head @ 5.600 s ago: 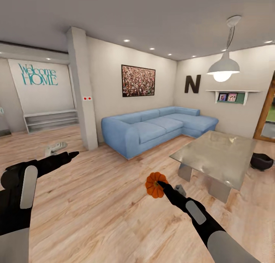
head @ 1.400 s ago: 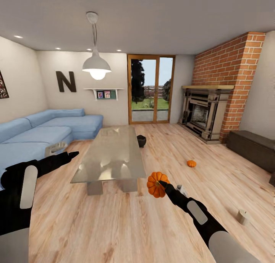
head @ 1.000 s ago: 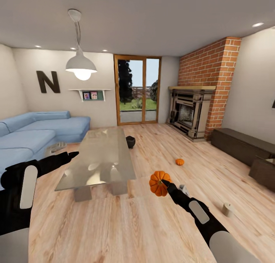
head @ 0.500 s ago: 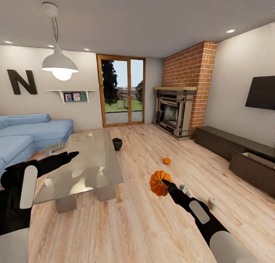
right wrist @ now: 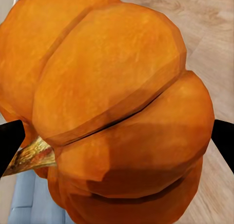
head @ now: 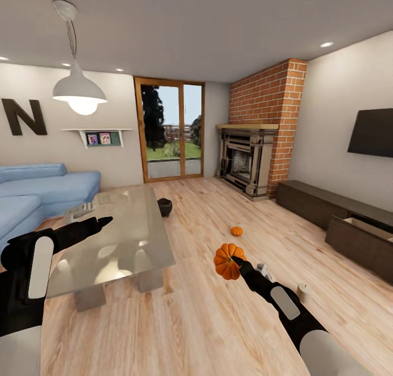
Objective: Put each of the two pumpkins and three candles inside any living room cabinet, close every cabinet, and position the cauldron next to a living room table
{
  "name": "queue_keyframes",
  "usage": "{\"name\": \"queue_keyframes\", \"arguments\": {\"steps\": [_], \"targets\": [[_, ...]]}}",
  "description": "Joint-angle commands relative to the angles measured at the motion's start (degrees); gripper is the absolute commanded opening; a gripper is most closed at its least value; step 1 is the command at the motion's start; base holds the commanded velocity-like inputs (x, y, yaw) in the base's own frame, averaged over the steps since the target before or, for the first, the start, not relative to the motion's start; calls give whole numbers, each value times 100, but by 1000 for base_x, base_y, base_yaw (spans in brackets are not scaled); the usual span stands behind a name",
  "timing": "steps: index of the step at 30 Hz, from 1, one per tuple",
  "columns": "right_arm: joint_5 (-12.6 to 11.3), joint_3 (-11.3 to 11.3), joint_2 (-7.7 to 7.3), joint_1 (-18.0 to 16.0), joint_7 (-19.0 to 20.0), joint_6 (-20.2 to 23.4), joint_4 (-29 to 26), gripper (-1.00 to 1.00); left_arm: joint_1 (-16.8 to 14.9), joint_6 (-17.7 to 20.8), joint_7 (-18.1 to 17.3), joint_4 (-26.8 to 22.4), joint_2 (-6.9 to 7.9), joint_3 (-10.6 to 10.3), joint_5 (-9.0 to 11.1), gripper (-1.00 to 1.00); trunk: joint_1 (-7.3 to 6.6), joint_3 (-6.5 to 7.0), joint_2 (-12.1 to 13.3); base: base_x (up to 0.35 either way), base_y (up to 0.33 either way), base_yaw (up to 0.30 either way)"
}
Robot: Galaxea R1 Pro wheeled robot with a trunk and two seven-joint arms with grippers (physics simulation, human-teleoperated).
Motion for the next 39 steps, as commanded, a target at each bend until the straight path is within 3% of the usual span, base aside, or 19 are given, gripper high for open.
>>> {"name": "queue_keyframes", "arguments": {"steps": [1,13,31,39], "targets": [[-48,6,-4,-4,-1,23,-3,-100,-5,26,-55,0,-1,8,-47,100,1,-7,-3,178,0,-1],[-48,5,-5,-4,-5,26,0,-100,-5,26,-55,4,-1,8,-53,100,1,-7,-3,179,0,0],[-56,5,3,-4,0,22,0,-100,-5,26,-55,12,-1,8,-53,100,1,-7,-3,308,0,0],[-61,5,-1,-4,0,22,0,-100,-5,26,-55,13,-1,8,-53,100,1,4,-3,293,0,-167]]}}
